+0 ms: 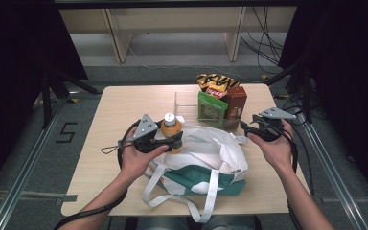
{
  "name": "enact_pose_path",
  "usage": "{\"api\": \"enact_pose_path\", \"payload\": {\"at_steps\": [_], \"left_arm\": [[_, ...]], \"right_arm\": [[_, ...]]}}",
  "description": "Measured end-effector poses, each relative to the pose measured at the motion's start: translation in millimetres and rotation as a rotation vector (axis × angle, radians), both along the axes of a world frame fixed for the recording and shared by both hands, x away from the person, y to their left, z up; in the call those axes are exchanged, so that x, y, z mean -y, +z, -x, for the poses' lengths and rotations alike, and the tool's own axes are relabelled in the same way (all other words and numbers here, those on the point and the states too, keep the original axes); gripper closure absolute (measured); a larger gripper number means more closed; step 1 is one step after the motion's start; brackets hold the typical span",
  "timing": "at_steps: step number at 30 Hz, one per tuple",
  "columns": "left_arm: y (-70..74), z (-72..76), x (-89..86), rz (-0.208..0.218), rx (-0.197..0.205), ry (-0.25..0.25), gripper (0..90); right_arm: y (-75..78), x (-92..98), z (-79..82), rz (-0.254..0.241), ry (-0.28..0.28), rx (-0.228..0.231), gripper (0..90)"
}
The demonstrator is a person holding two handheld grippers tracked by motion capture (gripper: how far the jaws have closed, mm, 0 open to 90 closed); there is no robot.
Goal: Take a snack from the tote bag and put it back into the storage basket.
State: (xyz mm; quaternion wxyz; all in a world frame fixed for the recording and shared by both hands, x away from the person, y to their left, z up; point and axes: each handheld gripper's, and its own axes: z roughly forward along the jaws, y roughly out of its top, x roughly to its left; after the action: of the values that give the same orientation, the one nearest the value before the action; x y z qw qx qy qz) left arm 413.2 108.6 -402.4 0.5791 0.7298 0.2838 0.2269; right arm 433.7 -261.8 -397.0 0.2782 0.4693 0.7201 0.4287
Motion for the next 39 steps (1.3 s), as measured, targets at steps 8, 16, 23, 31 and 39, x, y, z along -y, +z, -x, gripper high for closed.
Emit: {"api": "enact_pose_path", "payload": {"at_steps": [8,16,23,31,39], "left_arm": [[11.6,-6.3,2.9,0.012,0.013,0.003,30.4],[22.4,-13.0,1.7,0.024,0.03,0.016,30.4],[33.1,-17.7,0.9,0.037,0.049,0.026,30.4],[39.8,-24.3,2.2,0.041,0.057,0.031,30.4],[44.0,-30.3,2.9,0.041,0.061,0.038,30.4]], "right_arm": [[1.3,0.8,0.9,-0.019,-0.005,0.006,44.2],[0.3,0.0,2.4,-0.017,-0.003,0.014,44.3],[0.9,0.9,2.8,-0.009,0.003,0.02,44.3],[-0.2,2.3,2.3,-0.017,0.01,0.004,44.3],[-1.7,1.5,2.3,-0.015,-0.007,0.009,44.3]]}}
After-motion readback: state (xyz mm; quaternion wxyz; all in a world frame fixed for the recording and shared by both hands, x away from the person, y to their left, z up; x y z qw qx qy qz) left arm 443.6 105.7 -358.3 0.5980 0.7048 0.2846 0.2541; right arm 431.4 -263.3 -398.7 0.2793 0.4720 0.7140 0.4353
